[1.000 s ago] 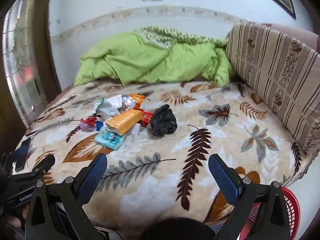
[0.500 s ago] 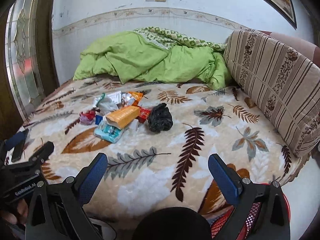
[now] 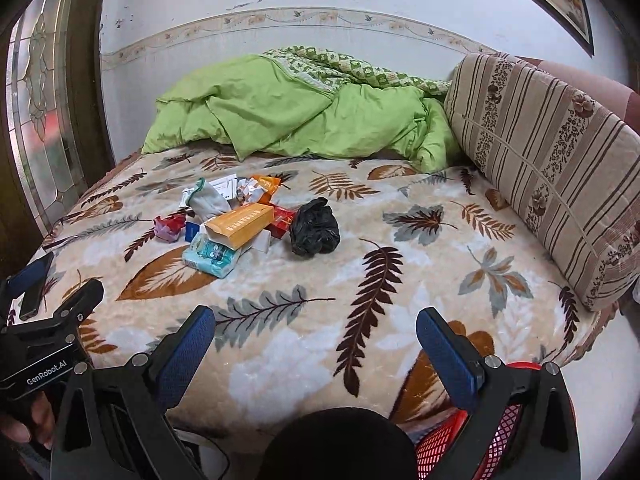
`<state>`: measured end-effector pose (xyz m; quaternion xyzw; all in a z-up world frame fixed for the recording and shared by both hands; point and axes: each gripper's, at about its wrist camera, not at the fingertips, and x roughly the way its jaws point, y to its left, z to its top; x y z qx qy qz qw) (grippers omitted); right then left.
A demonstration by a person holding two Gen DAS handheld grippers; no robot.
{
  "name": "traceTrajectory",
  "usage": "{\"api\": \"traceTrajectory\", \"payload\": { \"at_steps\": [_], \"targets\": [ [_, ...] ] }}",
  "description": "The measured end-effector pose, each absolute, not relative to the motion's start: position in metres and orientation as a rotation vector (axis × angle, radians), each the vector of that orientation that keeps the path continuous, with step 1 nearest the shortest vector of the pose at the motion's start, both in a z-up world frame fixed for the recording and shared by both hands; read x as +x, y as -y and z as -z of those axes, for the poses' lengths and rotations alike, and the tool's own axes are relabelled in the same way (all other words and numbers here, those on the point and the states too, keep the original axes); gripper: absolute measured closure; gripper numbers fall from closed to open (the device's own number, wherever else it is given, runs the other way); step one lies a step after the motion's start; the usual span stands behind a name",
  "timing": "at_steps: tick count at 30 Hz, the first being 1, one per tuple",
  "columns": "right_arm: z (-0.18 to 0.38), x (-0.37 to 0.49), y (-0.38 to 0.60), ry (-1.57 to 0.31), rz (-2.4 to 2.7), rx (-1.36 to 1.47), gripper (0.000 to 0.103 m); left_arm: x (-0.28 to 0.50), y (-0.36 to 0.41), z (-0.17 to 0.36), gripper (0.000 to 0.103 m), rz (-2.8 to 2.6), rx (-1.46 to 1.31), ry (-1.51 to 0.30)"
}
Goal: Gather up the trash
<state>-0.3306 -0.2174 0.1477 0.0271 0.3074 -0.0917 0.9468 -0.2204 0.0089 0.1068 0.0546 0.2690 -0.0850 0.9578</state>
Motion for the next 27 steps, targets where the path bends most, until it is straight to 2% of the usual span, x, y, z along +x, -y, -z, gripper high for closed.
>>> {"api": "traceTrajectory", "payload": {
  "at_steps": [27],
  "targets": [
    [-0.1439,-0.3294,0.2246,-0.652,0.188,0.066,0.001,-0.2220,-0.0016,-0.1036,0.000,0.175,0.119,-0.553]
  ]
}}
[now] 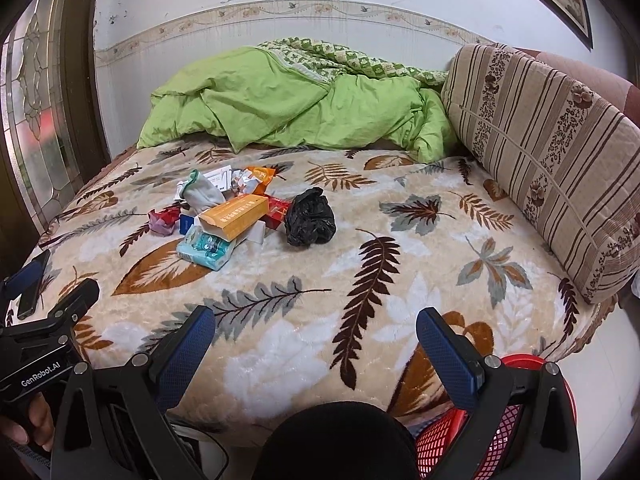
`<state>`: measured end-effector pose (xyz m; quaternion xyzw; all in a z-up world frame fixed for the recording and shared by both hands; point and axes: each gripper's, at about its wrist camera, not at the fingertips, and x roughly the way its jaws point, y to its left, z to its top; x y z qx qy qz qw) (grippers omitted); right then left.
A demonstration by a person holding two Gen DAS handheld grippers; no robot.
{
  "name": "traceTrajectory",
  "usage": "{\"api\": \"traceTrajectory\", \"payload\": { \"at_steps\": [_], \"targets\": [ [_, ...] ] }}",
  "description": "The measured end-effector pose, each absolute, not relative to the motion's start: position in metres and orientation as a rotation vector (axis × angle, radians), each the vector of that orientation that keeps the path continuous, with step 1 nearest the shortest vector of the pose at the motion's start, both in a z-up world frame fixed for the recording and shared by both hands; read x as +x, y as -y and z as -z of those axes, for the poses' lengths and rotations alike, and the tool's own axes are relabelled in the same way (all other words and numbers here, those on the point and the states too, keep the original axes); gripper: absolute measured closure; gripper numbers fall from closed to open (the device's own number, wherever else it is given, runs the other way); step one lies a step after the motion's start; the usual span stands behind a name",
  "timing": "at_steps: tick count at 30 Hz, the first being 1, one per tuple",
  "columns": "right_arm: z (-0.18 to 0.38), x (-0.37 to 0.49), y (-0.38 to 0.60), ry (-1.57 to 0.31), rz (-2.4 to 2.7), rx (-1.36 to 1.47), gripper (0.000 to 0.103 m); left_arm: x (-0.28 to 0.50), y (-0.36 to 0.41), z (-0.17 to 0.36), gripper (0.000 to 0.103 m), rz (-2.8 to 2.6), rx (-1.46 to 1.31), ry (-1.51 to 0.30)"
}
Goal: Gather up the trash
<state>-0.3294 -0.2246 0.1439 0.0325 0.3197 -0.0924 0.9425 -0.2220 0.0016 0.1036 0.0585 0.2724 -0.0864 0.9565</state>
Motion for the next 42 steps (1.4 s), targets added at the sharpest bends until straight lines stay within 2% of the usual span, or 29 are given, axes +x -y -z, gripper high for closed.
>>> {"api": "traceTrajectory", "payload": {
  "at_steps": [29,32,37,42],
  "targets": [
    [-0.124,-0.308,0.237,-0.741,0.150,0.145,0.001,-0.238,0.000,-0.094,0.000,0.178,0.049,-0.623],
    [-0.119,-0.302,0.240,-0.760,0.130,0.179,0.005,-0.228,-0.011,-0.100,0.000,0.177,0.005,-0.659],
    [-0.111,-0.291,0.244,-0.788,0.086,0.221,0.020,-0.197,-0.022,-0.099,0.000,0.169,-0.084,-0.742],
    [-0.103,-0.286,0.249,-0.814,0.080,0.251,0.020,-0.151,-0.031,-0.094,0.000,0.153,-0.162,-0.811]
  ]
}}
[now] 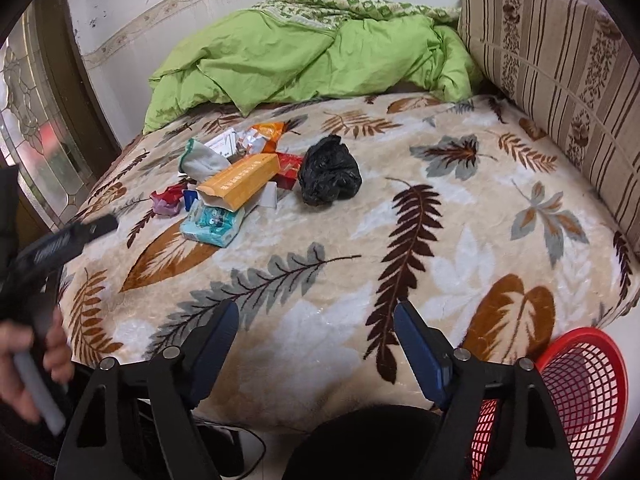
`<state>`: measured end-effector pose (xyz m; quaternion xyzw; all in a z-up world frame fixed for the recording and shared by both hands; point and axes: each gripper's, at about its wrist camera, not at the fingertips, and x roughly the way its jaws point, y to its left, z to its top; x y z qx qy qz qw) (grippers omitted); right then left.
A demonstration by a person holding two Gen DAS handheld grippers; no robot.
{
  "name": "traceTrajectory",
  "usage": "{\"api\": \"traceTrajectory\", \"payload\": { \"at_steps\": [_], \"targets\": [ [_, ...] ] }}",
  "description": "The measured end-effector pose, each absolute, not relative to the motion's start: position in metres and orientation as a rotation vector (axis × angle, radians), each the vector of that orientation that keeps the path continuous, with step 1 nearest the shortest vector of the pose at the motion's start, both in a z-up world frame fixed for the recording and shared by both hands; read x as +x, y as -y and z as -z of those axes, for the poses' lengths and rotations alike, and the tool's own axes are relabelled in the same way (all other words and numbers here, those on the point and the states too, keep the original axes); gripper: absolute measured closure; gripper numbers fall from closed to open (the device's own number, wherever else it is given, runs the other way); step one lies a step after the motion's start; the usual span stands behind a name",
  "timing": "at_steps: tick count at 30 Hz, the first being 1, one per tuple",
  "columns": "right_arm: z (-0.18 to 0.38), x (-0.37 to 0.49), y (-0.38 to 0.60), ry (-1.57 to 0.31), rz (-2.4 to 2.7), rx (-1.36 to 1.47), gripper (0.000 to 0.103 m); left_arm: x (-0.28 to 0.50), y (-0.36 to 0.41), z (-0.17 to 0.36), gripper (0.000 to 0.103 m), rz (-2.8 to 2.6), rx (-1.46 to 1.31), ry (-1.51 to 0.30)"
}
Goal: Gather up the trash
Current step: 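Grasp the red-purple wrapper with the left tool while the right tool grasps the black plastic bag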
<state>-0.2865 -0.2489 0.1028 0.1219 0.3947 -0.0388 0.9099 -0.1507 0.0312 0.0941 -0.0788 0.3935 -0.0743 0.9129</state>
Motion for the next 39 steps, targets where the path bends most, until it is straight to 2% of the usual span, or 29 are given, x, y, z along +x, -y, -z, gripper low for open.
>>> {"api": "traceTrajectory", "payload": {
  "at_steps": [6,9,11,15,16,20,25,31,37,38,39],
  "targets": [
    [-0.095,-0.282,0.261,-0.846,0.085,0.304,0.020,-0.092,-0.023,-0.090,0.001,0.156,-0.207,-0.859],
    [-0.094,-0.281,0.262,-0.847,0.081,0.305,0.020,-0.072,-0.020,-0.086,0.010,0.147,-0.211,-0.879],
    [-0.093,-0.280,0.262,-0.853,0.074,0.306,0.020,-0.062,-0.019,-0.079,0.026,0.151,-0.218,-0.908],
    [-0.092,-0.275,0.263,-0.865,0.056,0.320,0.020,-0.026,-0.028,-0.062,0.040,0.207,-0.275,-0.950],
    [-0.093,-0.271,0.264,-0.865,0.046,0.330,0.020,-0.025,-0.028,-0.062,0.050,0.226,-0.286,-0.948],
    [-0.102,-0.251,0.269,-0.839,0.034,0.354,0.020,-0.031,-0.028,-0.066,0.056,0.238,-0.280,-0.924],
    [-0.102,-0.198,0.285,-0.839,0.019,0.442,0.020,-0.042,-0.031,-0.077,0.058,0.236,-0.270,-0.875],
    [-0.074,-0.126,0.298,-0.918,0.070,0.496,0.020,-0.054,-0.025,-0.092,0.058,0.236,-0.191,-0.804],
    [-0.053,-0.091,0.309,-0.943,0.126,0.541,0.020,-0.054,-0.017,-0.097,0.058,0.256,-0.155,-0.778],
    [-0.051,-0.088,0.309,-0.938,0.129,0.535,0.021,-0.055,-0.017,-0.097,0.058,0.260,-0.155,-0.777],
    [-0.049,-0.087,0.310,-0.932,0.119,0.535,0.028,-0.055,-0.016,-0.097,0.058,0.264,-0.154,-0.776]
  ]
}}
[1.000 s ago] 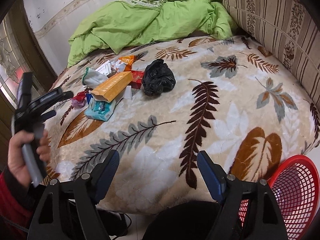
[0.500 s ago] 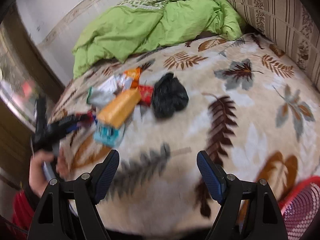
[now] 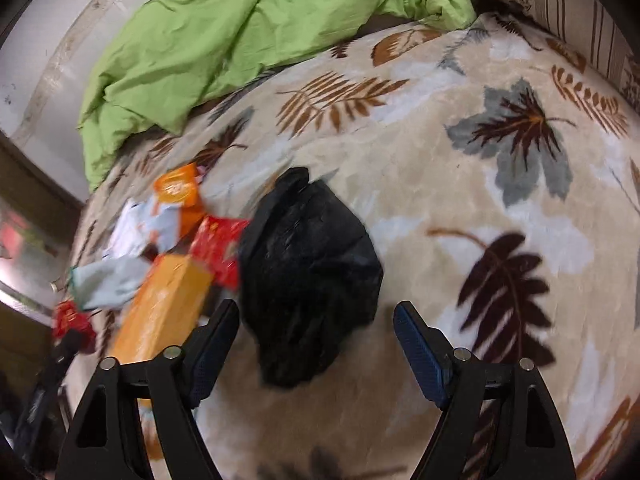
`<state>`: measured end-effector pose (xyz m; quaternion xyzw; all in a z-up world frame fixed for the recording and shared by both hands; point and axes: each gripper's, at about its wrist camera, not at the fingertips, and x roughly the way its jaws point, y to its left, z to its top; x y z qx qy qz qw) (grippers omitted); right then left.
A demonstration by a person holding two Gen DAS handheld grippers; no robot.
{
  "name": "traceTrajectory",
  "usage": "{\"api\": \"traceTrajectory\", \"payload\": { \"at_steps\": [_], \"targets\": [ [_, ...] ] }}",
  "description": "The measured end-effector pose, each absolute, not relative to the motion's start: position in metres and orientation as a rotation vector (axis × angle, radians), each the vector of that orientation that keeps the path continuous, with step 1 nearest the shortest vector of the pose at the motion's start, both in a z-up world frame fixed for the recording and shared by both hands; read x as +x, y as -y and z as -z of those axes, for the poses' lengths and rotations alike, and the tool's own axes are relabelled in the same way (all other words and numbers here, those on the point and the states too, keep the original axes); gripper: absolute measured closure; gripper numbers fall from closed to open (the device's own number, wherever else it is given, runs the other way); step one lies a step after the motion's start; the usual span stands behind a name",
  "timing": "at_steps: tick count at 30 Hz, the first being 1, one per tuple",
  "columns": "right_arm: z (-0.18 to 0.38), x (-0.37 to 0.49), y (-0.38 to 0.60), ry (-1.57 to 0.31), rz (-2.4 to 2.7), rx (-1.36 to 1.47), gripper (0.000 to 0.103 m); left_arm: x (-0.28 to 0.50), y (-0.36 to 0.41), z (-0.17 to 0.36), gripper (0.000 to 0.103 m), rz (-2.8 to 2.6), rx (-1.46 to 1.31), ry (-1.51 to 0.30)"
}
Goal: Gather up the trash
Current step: 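Grasp the red-purple wrapper with the left tool while the right tool grasps the black plastic bag, then carry wrapper and black bag to the red basket and open both tools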
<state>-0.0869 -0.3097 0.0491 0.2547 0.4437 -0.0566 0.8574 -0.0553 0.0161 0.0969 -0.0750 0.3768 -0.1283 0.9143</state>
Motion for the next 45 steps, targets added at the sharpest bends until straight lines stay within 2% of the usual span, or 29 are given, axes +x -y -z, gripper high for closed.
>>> {"api": "traceTrajectory", "payload": {
  "at_steps": [1,4,7,20,34,45],
  "targets": [
    [-0.048,-0.087,0.310,-0.934,0.109,0.536,0.042,-0.055,-0.016,-0.097,0.058,0.264,-0.153,-0.773],
    [-0.051,-0.091,0.306,-0.918,0.083,0.513,0.061,-0.056,-0.016,-0.097,0.058,0.267,-0.148,-0.766],
    [-0.059,-0.100,0.300,-0.886,0.094,0.445,0.069,-0.058,-0.014,-0.098,0.058,0.269,-0.137,-0.759],
    [-0.106,-0.180,0.268,-0.673,0.051,0.321,0.071,-0.110,0.000,-0.113,0.058,0.330,-0.102,-0.693],
    [-0.109,-0.222,0.261,-0.678,-0.013,0.373,0.071,-0.170,0.044,-0.115,0.058,0.485,-0.013,-0.692],
    [-0.126,-0.311,0.311,-0.679,0.052,0.475,0.071,-0.225,0.116,-0.139,0.058,0.750,0.075,-0.671]
  ]
}}
